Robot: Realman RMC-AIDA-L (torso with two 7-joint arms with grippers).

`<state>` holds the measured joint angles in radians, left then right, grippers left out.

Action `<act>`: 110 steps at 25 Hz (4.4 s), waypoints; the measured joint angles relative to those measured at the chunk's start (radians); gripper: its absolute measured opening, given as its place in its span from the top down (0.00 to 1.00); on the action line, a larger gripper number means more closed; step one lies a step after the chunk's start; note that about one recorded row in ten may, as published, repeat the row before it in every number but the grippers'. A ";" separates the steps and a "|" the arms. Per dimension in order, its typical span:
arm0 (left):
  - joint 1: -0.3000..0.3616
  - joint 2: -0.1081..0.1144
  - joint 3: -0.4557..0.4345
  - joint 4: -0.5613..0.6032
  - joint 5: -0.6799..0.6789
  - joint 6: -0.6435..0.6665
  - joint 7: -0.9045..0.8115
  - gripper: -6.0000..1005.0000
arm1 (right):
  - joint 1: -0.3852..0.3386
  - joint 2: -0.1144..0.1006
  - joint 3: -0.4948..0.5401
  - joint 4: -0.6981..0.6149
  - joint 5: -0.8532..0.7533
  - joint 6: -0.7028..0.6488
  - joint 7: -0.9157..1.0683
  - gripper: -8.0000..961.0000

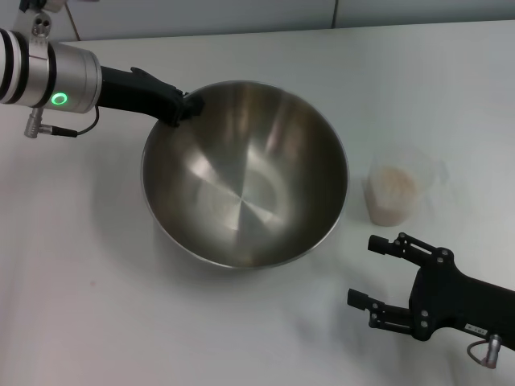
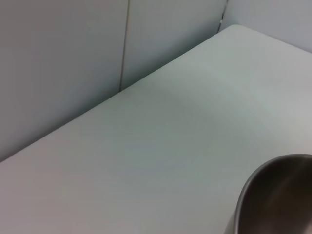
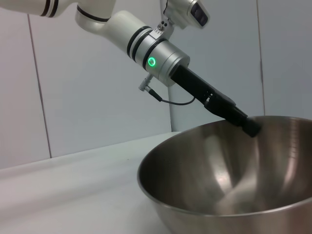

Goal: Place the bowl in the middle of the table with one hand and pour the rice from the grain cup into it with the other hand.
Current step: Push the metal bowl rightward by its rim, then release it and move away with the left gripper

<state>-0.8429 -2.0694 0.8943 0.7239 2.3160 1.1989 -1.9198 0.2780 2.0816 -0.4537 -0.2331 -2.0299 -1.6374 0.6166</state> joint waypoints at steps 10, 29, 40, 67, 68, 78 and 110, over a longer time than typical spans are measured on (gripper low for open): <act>0.002 -0.001 0.000 -0.053 -0.025 -0.058 0.000 0.81 | 0.009 0.000 -0.002 0.014 -0.004 0.003 0.000 0.13; 0.007 -0.001 0.014 -0.047 -0.052 -0.058 0.009 0.16 | 0.009 -0.004 0.003 0.014 -0.006 0.001 0.000 0.13; 0.059 0.004 0.006 -0.033 -0.187 -0.018 0.102 0.13 | 0.002 -0.004 0.007 0.011 -0.004 0.000 0.000 0.13; 0.682 0.078 -0.149 -0.402 -0.760 0.676 1.174 0.13 | -0.003 -0.003 0.017 0.014 0.002 0.002 0.000 0.13; 0.681 0.078 -0.150 -0.403 -0.761 0.676 1.175 0.13 | -0.003 -0.003 0.020 0.014 0.002 0.001 0.000 0.13; 0.666 0.056 -0.139 -0.408 -0.738 0.554 1.319 0.13 | -0.003 -0.003 0.021 0.014 0.002 0.000 0.000 0.13; 0.605 0.066 -0.139 -0.407 -0.656 0.478 1.296 0.13 | -0.227 0.006 0.559 0.356 0.002 0.021 -0.422 0.13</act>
<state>-0.2383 -2.0033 0.7549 0.3173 1.6598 1.6769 -0.6239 0.0510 2.0873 0.1051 0.1230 -2.0274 -1.6163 0.1943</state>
